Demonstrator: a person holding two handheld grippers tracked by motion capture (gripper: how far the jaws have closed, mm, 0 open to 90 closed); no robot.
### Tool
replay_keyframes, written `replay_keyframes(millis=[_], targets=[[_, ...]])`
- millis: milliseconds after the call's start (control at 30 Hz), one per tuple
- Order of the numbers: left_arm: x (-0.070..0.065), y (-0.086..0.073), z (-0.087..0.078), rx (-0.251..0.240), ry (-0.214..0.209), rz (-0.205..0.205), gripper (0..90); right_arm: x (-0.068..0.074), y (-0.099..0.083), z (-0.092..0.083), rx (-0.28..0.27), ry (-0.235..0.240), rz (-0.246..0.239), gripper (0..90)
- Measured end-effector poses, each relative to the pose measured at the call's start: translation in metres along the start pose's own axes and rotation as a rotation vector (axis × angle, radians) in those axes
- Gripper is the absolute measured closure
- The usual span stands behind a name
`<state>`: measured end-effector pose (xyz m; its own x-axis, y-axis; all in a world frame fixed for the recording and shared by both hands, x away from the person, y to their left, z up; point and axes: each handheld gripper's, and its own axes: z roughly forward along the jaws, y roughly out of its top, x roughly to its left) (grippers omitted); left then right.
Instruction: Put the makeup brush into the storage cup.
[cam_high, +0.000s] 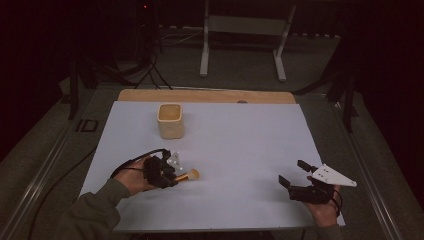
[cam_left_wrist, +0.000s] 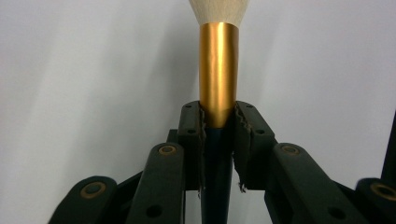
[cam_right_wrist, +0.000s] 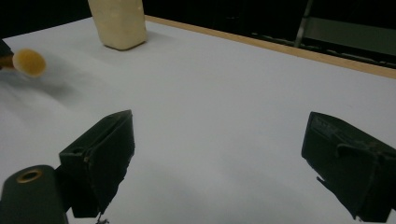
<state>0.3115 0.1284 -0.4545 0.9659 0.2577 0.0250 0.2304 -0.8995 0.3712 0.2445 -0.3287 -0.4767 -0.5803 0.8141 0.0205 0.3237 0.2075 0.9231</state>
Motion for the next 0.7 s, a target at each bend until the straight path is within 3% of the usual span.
replay_keyframes(millis=[300,700], targets=[[-0.001,0.0,-0.013,-0.055,0.073,-0.035,75.2,0.0,0.0,0.0,0.001,0.0,0.001,9.4],[0.006,-0.008,-0.034,-0.138,0.157,-0.114,75.2,0.0,0.0,0.0,0.0,-0.004,0.004,9.4]])
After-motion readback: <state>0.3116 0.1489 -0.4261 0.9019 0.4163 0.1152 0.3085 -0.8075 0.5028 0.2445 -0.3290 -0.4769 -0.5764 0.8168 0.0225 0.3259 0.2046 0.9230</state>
